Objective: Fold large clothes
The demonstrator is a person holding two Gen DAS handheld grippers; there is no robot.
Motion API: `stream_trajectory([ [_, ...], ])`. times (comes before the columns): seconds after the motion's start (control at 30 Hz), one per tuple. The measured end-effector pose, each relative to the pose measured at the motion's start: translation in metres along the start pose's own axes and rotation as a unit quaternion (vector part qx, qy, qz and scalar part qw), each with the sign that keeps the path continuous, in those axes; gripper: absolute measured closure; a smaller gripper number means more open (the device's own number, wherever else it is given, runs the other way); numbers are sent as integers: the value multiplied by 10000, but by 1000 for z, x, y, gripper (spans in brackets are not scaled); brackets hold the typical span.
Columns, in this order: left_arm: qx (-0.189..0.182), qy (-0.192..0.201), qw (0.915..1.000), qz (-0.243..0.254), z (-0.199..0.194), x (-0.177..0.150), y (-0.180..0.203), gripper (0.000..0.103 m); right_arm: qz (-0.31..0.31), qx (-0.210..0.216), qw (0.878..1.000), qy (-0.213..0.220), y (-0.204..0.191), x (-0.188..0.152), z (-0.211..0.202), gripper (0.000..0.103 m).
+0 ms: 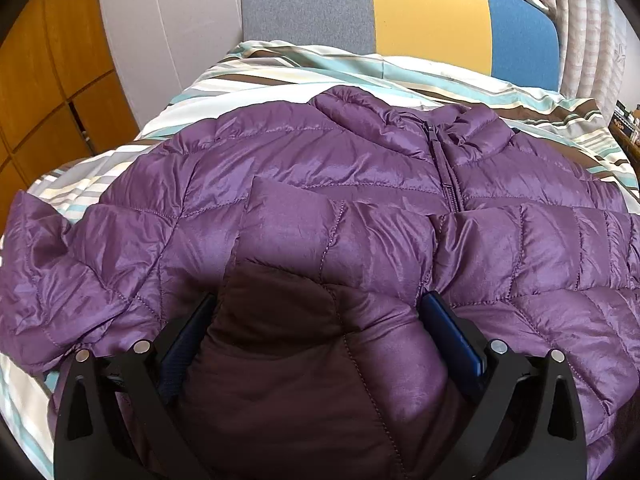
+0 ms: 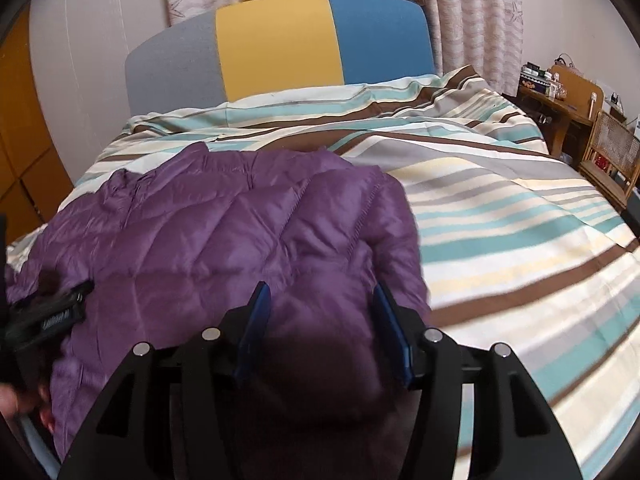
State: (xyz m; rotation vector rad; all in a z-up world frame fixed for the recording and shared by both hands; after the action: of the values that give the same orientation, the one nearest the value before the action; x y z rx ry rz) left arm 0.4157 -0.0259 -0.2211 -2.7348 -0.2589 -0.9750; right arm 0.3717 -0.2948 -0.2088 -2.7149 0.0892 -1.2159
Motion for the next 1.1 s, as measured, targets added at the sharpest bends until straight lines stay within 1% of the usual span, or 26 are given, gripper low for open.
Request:
stream_trajectory([
  [0.03,-9,0,10000,-5,0,0,0,3,25,-73,9999,-72,3,-4,-1,50],
  [0.13,-30,-1,10000,-11,0,0,-1,3,194,-77,9993,-319,10,-15,13,48],
  [0.27,-33,-9,10000,-13,0,0,-1,3,-209,-492,9979,-373,-2,-16,23,46],
  [0.33,-40,-8,10000,-17,0,0,-1,3,-281,-581,9973,-354,-4,-17,24,45],
  [0.6,-177,-113,9998,-53,-5,-3,-4,3,-245,-624,9972,-320,0,-19,25,41],
  [0.7,-355,-222,9991,28,-15,-7,-8,3,-215,-608,9974,-314,2,-18,25,40],
  [0.83,-500,-128,9986,141,-34,-17,-20,3,-218,-621,9973,-321,1,-18,24,40],
  [0.9,-585,-96,9982,56,-39,-24,-29,3,-213,-619,9973,-319,1,-18,24,40],
  [1.0,-752,-145,9967,-287,-46,-33,-49,3,-217,-619,9973,-321,1,-18,24,39],
  [1.1,-779,-153,9953,-559,-53,-39,-67,3,-216,-613,9974,-323,1,-18,24,39],
])
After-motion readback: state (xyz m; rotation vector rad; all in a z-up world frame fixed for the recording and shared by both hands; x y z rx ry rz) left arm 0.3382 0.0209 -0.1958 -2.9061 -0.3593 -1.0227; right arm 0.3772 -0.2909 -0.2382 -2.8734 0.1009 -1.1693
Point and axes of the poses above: each gripper's, at about its wrist camera, not at the fingertips, and z roughly the way its jaws point, y to its right, x to its top, the point moved 5 cm from there along z, roughly the way its jaws point, and after that the axes turned 7 degrees about x, right-handed, at the moved point
